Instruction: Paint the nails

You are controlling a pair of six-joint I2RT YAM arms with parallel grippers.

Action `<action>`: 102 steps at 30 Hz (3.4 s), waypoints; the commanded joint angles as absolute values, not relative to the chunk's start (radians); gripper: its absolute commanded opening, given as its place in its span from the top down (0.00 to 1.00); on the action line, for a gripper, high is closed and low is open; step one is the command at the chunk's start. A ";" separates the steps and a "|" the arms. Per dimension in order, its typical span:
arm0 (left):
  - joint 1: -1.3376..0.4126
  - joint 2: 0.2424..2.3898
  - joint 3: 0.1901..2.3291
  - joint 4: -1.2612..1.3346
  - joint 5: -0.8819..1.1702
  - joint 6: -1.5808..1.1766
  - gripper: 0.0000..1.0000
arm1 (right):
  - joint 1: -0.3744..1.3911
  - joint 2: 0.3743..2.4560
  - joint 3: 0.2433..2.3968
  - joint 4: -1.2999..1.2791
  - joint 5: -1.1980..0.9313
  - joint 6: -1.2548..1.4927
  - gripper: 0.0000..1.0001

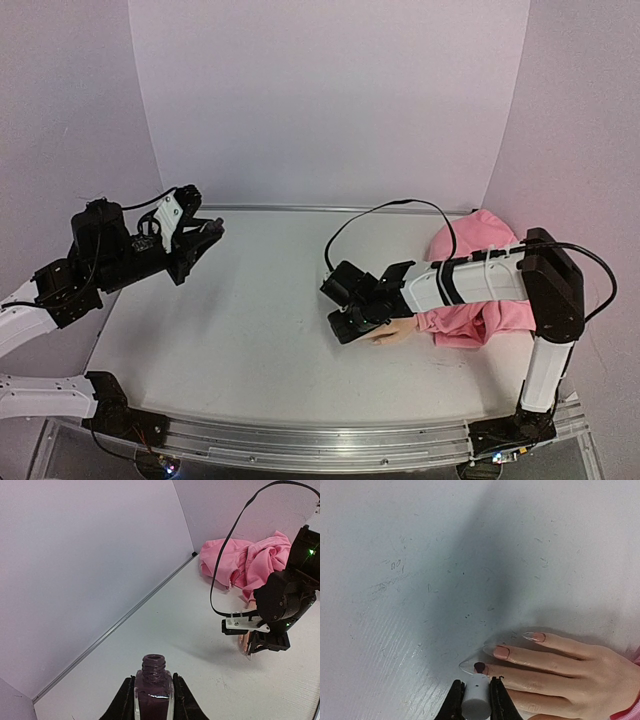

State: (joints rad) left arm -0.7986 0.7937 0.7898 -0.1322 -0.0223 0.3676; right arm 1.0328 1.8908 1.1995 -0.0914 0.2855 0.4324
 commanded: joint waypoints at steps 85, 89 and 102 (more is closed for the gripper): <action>-0.801 0.775 0.790 -0.091 -0.032 0.374 1.00 | 1.070 1.938 1.282 -0.209 0.377 0.458 1.00; -0.801 0.774 0.790 -0.092 -0.032 0.374 1.00 | 1.070 1.948 1.290 -0.207 0.373 0.452 1.00; -0.801 0.775 0.789 -0.092 -0.034 0.376 1.00 | 1.069 1.945 1.302 -0.189 0.355 0.442 1.00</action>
State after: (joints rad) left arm -0.7986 0.7918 0.7895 -0.1318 -0.0223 0.3679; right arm 1.0641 1.9404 1.2602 -0.1703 0.3481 0.4530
